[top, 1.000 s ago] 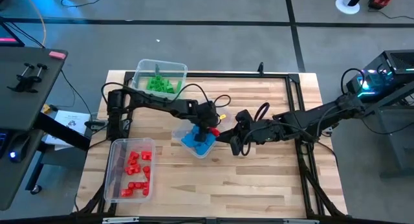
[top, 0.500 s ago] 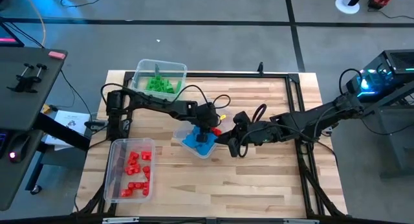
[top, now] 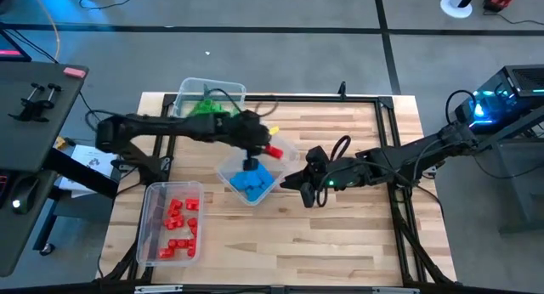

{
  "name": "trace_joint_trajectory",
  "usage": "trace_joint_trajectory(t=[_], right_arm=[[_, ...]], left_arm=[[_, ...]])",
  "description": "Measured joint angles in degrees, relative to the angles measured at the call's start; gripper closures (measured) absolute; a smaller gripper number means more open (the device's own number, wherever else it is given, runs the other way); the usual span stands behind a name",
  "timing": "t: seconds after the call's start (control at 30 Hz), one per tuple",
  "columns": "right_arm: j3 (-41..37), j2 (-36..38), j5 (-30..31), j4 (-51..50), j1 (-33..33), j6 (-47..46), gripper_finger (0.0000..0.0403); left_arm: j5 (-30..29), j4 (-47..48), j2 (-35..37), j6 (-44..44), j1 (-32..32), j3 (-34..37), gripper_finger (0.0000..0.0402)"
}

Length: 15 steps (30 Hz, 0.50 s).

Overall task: Sort blocks
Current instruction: Put the red game piece into the bottom transparent bin

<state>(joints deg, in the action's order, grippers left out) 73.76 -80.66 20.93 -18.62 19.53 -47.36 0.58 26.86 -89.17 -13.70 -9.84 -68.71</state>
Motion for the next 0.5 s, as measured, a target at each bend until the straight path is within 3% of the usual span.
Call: trace_joint_trajectory(t=[0.23, 0.5], right_arm=[[0.00, 0.02, -0.11, 2.48, -0.19, 5.49, 0.0402], [0.00, 0.02, -1.86, 2.60, -2.48, 11.67, 0.0402]], left_arm=[[-0.15, 21.76, 15.28, 13.39, 1.16, 0.02, 0.0342], [15.92, 26.28, 32.30, 33.94, 14.61, -0.13, 0.0353]])
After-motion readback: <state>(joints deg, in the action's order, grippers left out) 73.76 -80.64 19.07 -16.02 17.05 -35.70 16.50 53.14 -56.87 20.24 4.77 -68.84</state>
